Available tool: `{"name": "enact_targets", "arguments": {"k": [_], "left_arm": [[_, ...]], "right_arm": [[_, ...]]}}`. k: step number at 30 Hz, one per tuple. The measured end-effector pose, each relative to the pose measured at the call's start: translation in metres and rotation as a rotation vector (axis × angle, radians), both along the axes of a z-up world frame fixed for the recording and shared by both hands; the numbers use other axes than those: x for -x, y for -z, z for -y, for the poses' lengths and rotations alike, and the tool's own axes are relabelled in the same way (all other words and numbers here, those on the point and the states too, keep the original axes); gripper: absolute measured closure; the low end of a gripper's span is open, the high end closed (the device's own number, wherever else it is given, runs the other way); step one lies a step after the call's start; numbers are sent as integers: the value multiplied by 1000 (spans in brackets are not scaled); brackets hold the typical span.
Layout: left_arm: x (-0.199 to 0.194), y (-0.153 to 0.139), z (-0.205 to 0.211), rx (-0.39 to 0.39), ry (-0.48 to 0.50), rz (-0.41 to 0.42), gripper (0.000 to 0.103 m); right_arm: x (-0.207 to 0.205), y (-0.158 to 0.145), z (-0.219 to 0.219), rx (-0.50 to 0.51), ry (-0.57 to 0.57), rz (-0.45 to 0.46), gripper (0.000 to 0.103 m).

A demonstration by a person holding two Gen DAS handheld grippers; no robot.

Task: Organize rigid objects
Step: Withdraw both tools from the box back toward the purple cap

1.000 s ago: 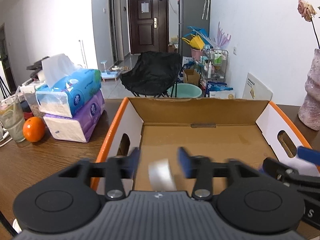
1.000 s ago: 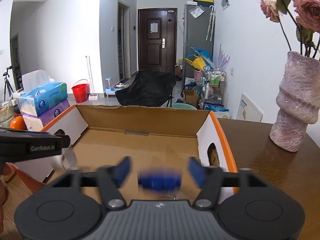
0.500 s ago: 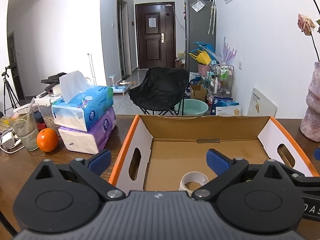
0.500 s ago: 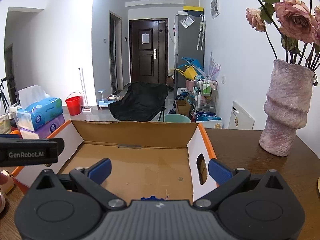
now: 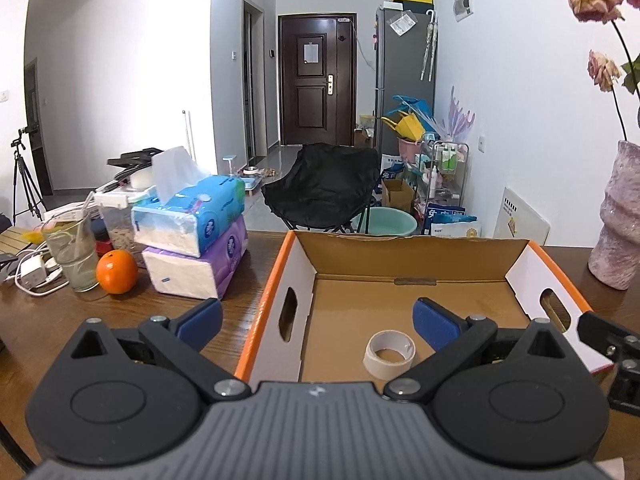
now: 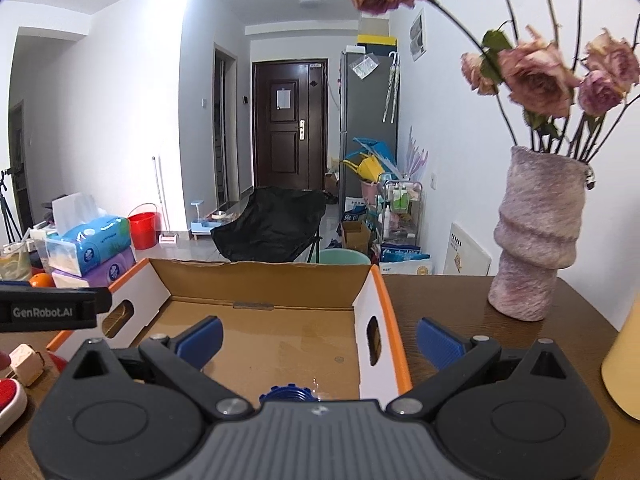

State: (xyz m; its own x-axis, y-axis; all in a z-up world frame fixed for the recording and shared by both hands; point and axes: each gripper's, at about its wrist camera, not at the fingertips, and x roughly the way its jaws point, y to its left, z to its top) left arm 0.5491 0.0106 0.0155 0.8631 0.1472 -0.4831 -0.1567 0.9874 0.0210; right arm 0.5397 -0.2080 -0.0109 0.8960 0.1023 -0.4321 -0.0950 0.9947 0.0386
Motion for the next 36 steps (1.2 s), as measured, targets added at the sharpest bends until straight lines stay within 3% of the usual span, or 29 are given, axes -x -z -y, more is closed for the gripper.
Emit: {"name": "enact_targets", "arguments": {"k": [20, 36], "left_arm": [[86, -20, -17, 32, -15, 34, 0], [163, -32, -20, 33, 4, 34, 0]], "right_arm": [[88, -23, 7, -6, 12, 61, 0], [165, -27, 9, -28, -12, 40, 0]]}}
